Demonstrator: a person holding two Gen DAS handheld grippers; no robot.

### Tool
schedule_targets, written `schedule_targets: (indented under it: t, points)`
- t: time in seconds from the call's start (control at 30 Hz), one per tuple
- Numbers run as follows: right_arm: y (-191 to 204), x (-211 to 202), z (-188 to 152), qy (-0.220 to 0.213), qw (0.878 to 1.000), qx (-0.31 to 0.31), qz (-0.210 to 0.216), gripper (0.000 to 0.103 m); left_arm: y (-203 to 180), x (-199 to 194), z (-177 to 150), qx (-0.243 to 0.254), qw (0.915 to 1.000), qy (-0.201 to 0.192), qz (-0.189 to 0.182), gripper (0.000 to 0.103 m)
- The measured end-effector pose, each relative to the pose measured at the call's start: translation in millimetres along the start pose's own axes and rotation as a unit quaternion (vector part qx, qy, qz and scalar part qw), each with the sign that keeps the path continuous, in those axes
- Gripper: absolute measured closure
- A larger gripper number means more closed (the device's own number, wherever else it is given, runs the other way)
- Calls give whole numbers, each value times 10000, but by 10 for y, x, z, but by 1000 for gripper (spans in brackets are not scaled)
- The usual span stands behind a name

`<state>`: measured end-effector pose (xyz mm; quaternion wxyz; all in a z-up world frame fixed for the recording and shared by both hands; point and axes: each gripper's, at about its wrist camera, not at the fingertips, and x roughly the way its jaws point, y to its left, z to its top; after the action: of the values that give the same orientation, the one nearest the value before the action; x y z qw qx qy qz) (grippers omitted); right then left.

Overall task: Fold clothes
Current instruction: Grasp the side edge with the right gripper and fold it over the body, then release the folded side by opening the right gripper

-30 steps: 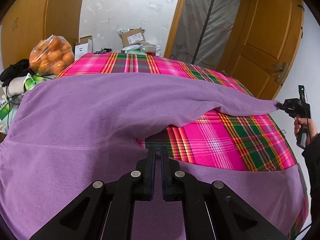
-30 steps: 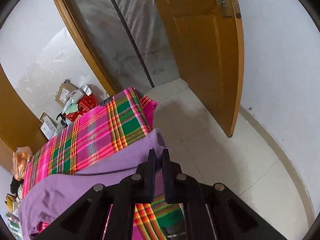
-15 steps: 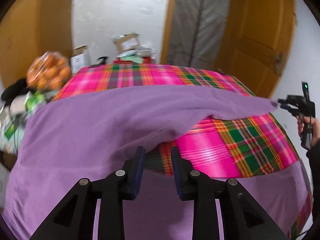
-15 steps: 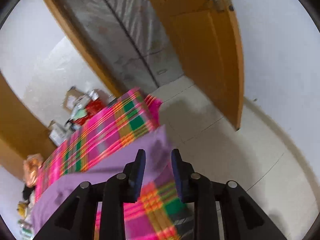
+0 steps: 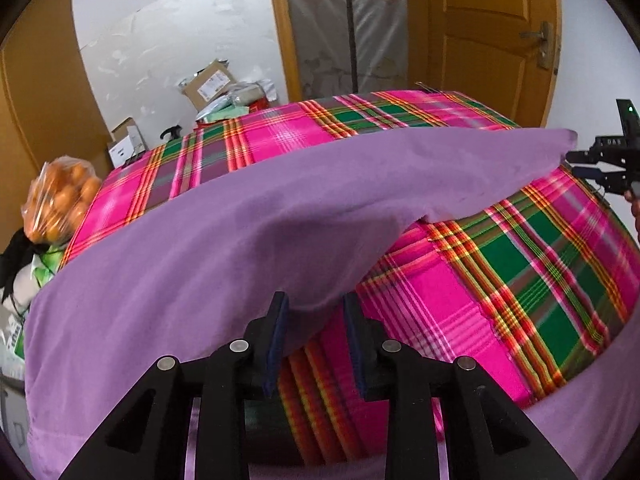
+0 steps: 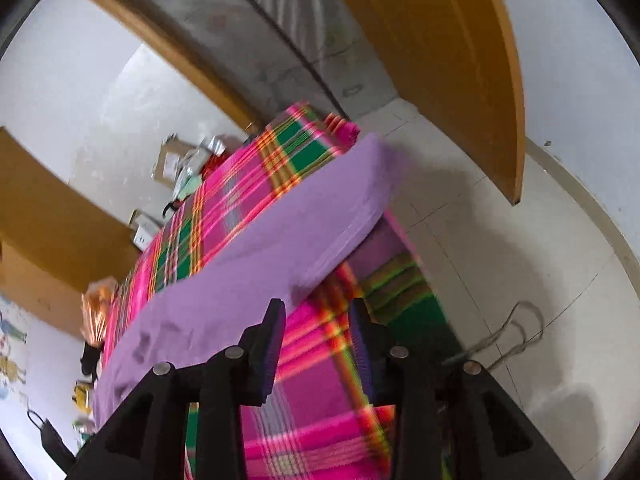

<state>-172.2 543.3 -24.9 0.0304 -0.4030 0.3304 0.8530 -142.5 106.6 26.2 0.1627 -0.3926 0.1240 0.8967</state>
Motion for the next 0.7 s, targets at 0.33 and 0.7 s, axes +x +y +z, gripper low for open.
schedule_targets:
  t: [0.33, 0.7]
  points:
    - [9, 108, 176, -87, 9999, 57, 47, 86, -31, 132, 95, -71, 9998, 113, -172, 96]
    - [-63, -78, 148, 25, 9998, -81, -178, 100, -55, -264, -142, 132, 9967, -64, -797, 100]
